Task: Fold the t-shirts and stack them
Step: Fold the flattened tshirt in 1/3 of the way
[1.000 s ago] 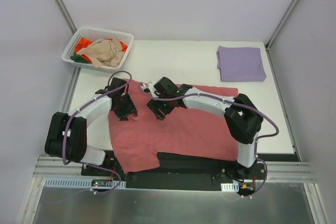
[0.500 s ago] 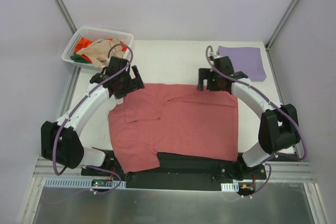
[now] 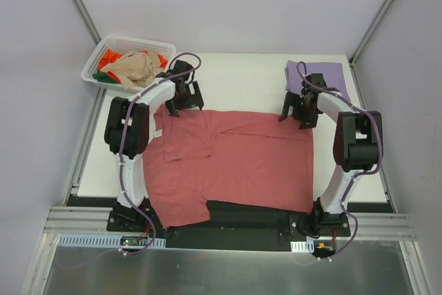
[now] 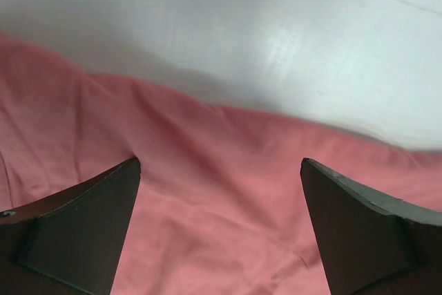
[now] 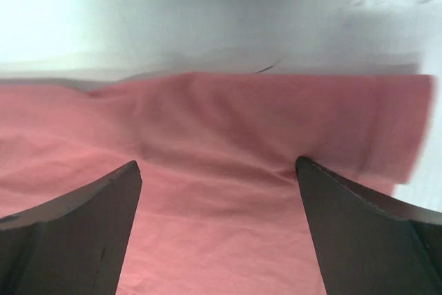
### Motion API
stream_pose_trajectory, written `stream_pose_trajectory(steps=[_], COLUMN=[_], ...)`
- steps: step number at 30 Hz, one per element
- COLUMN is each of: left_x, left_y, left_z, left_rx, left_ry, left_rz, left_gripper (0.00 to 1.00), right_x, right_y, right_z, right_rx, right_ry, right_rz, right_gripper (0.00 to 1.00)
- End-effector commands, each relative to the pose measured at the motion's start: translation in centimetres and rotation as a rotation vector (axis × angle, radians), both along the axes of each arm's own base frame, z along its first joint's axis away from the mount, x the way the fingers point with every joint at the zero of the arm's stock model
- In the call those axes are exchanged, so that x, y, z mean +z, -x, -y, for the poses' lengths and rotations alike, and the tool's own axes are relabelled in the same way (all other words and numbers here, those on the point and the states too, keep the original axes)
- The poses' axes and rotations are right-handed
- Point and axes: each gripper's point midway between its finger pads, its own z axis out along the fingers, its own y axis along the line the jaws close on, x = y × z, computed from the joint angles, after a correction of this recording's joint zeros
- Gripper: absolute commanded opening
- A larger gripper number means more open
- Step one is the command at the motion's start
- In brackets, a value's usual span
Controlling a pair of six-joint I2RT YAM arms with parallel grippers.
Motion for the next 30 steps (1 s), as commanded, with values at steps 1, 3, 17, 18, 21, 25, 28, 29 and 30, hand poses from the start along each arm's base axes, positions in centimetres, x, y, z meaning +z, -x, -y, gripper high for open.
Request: stream_pose_trajectory(steps=[1,3,17,18,21,25,28,29,30], left_x=[-2.2,-3.5,-4.0,-3.9,-2.8,0.4,4.4,5.6,6.9], left_y=[-1.2,-1.7,-5.6,-5.9,-7.3,-8.5,-8.6,-8.4,-8.0], left_z=[-3.0,-4.0,-2.4,-2.4,-2.1,-1.3,-0.8,-0.5,-0.2], left_rx=[0.069,0.091,0.035,0.033,0.016,-0.027,-0.063,-0.075,-0.091], left_ry=[-0.069,-0.081,-0.004,-0.003,0.001,0.035,0.066,0.08,0.09], left_rz=[-0.049,-0.07,-0.041,-0.034,0.008,0.079,0.154,0.173,0.193], left_gripper=[0.99,0.99,0.99,0.99,0.99,0.99,0.99,0.99,0.99], right_x=[-1.2,-1.6,-1.7,-1.7,-0.9,1.5,4.0,4.9,5.7], right_y=[1.5,1.4,-4.8,-5.1,-6.0,-6.0,-5.5,-5.3,-5.0], right_z=[2.5,3.4,6.2,6.2,6.1,6.4,7.2,7.4,7.6], right_rx=[-0.078,-0.087,-0.046,-0.038,-0.029,-0.044,-0.079,-0.091,-0.105], right_ry=[-0.02,-0.065,-0.039,-0.041,-0.05,-0.019,0.023,0.036,0.046], right_rz=[-0.124,-0.135,-0.094,-0.094,-0.07,-0.017,0.028,0.048,0.066], right_gripper=[0.97,0.97,0.97,0.97,0.97,0.97,0.96,0.96,0.96])
